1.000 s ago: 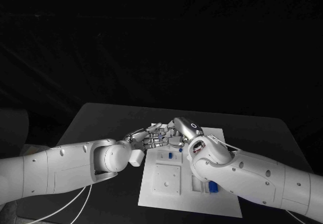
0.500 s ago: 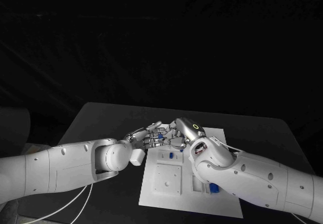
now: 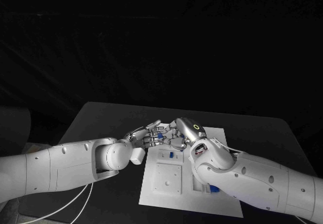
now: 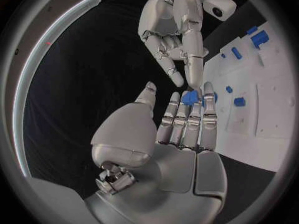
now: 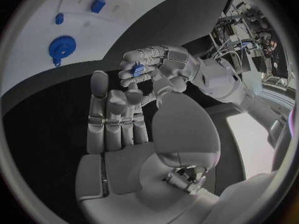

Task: Assemble the parts on the task board

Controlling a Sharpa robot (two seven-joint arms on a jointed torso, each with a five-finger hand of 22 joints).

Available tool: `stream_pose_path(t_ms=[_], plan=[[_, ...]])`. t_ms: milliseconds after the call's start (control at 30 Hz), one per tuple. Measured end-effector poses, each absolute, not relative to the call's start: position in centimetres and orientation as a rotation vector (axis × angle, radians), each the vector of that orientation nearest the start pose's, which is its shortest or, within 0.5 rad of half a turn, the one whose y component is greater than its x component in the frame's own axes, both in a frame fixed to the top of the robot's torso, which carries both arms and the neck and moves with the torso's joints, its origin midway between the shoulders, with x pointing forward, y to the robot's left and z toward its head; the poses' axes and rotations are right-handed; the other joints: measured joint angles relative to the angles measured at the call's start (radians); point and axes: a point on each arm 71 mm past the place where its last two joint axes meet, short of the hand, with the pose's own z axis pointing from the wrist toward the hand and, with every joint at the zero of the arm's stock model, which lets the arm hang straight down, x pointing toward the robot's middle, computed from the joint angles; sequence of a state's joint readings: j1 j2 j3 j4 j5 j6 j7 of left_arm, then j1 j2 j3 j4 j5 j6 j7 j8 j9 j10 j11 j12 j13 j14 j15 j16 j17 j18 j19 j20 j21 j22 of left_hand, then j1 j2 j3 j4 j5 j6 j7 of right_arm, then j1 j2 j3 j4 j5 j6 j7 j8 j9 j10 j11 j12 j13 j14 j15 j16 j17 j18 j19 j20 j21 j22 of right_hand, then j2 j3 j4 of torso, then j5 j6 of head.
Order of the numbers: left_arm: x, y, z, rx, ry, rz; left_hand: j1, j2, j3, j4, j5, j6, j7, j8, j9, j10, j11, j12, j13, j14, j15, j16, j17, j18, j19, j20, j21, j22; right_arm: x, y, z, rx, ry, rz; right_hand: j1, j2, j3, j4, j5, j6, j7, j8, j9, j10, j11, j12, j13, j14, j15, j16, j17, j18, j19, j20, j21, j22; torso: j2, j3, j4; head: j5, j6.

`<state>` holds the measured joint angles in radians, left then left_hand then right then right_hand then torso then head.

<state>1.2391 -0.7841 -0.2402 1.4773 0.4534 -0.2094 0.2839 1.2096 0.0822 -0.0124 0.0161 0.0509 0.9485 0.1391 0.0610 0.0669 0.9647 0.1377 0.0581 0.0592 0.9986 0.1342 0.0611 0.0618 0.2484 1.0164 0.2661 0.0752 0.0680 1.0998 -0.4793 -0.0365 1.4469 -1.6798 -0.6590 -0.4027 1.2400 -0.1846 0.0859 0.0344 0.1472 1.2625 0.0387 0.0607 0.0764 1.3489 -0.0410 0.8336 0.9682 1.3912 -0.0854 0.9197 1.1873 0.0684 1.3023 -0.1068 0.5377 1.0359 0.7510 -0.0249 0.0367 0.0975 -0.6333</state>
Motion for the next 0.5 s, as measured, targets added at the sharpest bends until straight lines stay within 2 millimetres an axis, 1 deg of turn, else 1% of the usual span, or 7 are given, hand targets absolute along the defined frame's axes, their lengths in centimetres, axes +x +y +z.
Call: stream_pose_path(t_ms=[67, 133, 167, 233, 300, 400, 500], plan=[[47.24, 19.82, -24.97, -1.698, 1.576, -1.510, 0.000, 0.000, 0.000, 0.000, 0.000, 0.000, 0.000, 0.000, 0.000, 0.000, 0.000, 0.000, 0.000, 0.000, 0.000, 0.000, 0.000, 0.000, 0.000, 0.000, 0.000, 0.000, 46.25, -5.14, -20.40, -0.045, 1.405, 0.714, 0.000, 0.000, 0.000, 0.000, 0.000, 0.004, -0.003, 0.000, 0.000, 0.000, 0.000, 0.007, 0.003, 0.000, 0.000, 0.008, 0.003, 0.000, 0.000, 0.000, 0.000, 0.006, 0.000, -0.0001, 0.0000, 0.000, 0.000], [47.23, 19.81, -24.97, -1.699, 1.575, -1.509, 0.000, 0.000, 0.000, 0.000, 0.000, 0.000, 0.000, 0.000, 0.000, -0.001, 0.001, 0.000, 0.000, 0.000, 0.000, 0.000, 0.000, 0.000, 0.000, 0.000, 0.000, 0.000, 46.19, -5.01, -20.53, -0.049, 1.405, 0.713, 0.000, 0.000, 0.005, -0.005, 0.000, 0.009, -0.001, 0.000, 0.000, 0.000, 0.000, 0.013, 0.008, 0.000, 0.000, 0.013, 0.007, 0.000, 0.000, 0.000, -0.004, 0.013, 0.000, -0.0001, 0.0000, 0.000, 0.000], [47.23, 19.80, -24.97, -1.699, 1.574, -1.509, 0.000, 0.000, 0.000, 0.000, 0.000, 0.000, 0.000, 0.000, 0.000, -0.004, 0.004, 0.000, 0.000, 0.000, 0.000, 0.000, 0.000, 0.000, 0.000, 0.000, 0.000, 0.000, 46.15, -4.94, -20.61, -0.051, 1.406, 0.713, 0.000, 0.000, 0.008, -0.008, 0.000, 0.012, -0.005, 0.000, 0.000, 0.004, -0.004, 0.019, 0.011, 0.000, 0.000, 0.019, 0.010, 0.000, 0.000, 0.000, -0.004, 0.018, 0.000, -0.0002, 0.0001, 0.000, -0.001], [47.22, 19.75, -24.96, -1.699, 1.574, -1.509, 0.000, 0.000, 0.000, 0.000, 0.000, 0.000, 0.000, 0.000, 0.000, -0.004, 0.004, 0.000, 0.000, 0.000, 0.000, 0.000, 0.000, 0.000, -0.004, 0.004, 0.000, 0.000, 46.06, -4.83, -20.80, -0.056, 1.408, 0.712, 0.000, 0.000, 0.008, -0.008, 0.000, 0.013, -0.005, 0.000, 0.000, 0.004, -0.004, 0.021, 0.012, 0.000, 0.000, 0.019, 0.010, 0.000, 0.000, 0.000, -0.004, 0.020, 0.000, -0.0003, 0.0001, -0.001, -0.002], [47.19, 19.71, -24.96, -1.700, 1.574, -1.510, 0.000, 0.000, 0.000, 0.000, 0.000, 0.000, 0.000, 0.000, 0.000, -0.004, 0.004, 0.000, 0.000, 0.000, 0.000, 0.000, 0.000, 0.000, -0.004, 0.004, 0.000, 0.000, 46.01, -4.75, -20.94, -0.059, 1.409, 0.711, 0.000, 0.000, 0.008, -0.008, 0.000, 0.012, -0.005, 0.000, 0.000, 0.004, -0.004, 0.021, 0.013, 0.000, 0.000, 0.019, 0.011, 0.000, 0.000, 0.000, -0.008, 0.024, 0.000, -0.0004, 0.0006, -0.001, -0.005], [47.17, 19.68, -24.95, -1.700, 1.573, -1.509, 0.000, 0.000, 0.000, 0.000, 0.000, 0.000, 0.000, 0.000, 0.000, -0.004, 0.004, 0.000, 0.000, 0.000, 0.000, 0.000, 0.000, 0.000, -0.004, 0.004, 0.000, 0.000, 45.99, -4.70, -21.03, -0.063, 1.409, 0.708, 0.000, 0.000, 0.008, -0.008, 0.000, 0.012, -0.005, 0.000, 0.000, 0.004, -0.004, 0.021, 0.014, 0.000, 0.000, 0.019, 0.012, 0.000, 0.000, 0.000, -0.012, 0.030, 0.001, -0.0004, 0.0008, 0.000, -0.006], [47.11, 19.64, -24.94, -1.701, 1.574, -1.510, 0.000, 0.000, 0.000, 0.000, 0.000, 0.000, 0.000, 0.000, 0.000, -0.004, 0.004, 0.000, 0.000, 0.000, 0.000, 0.000, 0.000, 0.000, -0.004, 0.004, 0.000, 0.000, 46.05, -4.73, -21.10, -0.067, 1.408, 0.702, 0.000, 0.000, 0.008, -0.008, 0.000, 0.012, -0.005, 0.000, 0.000, 0.004, -0.004, 0.021, 0.014, 0.000, 0.000, 0.019, 0.012, 0.000, 0.004, -0.004, -0.012, 0.033, 0.001, -0.0006, 0.0010, 0.000, -0.008]])
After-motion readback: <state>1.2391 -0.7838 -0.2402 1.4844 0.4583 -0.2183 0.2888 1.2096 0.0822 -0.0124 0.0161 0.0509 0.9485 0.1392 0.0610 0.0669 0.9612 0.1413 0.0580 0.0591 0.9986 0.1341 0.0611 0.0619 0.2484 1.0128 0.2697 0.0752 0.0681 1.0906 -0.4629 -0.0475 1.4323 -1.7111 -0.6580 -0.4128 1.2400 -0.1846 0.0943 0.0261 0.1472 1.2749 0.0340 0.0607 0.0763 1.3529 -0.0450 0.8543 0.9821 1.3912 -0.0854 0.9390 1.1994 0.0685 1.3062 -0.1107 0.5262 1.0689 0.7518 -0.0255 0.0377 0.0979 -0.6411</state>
